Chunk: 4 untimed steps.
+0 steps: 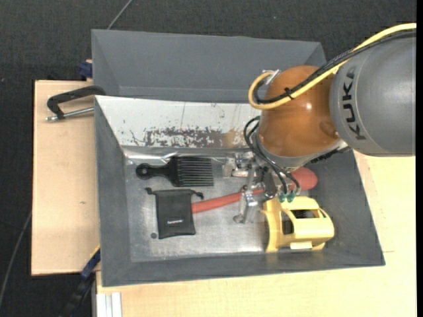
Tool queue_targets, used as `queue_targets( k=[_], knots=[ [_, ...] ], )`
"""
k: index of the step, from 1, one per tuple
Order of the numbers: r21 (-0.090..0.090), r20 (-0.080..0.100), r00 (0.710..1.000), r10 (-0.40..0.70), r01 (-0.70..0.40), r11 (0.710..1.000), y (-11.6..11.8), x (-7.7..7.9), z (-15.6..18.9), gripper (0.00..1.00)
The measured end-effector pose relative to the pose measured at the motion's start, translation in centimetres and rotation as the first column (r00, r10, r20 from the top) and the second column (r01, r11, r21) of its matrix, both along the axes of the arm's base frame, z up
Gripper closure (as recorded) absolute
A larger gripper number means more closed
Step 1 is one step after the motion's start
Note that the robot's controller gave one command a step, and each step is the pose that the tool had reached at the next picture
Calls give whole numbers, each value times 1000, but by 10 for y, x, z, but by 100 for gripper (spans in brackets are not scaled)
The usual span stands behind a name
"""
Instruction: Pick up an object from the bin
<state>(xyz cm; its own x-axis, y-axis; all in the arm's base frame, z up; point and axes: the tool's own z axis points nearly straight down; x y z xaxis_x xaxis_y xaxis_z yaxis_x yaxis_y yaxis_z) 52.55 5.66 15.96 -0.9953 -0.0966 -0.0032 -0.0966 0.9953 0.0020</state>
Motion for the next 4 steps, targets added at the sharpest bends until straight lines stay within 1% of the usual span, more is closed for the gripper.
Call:
queue_targets(
  k=[1,2,3,4],
  knots=[
    [1,1,1000,-14,14,1000,-23,19,-33,0],
    [1,2,1000,23,-23,1000,1,16,-87,0],
    [5,5,1000,-1,1,1000,12,16,-98,100],
    [6,5,1000,-5,5,1000,11,16,-97,100]
  ],
)
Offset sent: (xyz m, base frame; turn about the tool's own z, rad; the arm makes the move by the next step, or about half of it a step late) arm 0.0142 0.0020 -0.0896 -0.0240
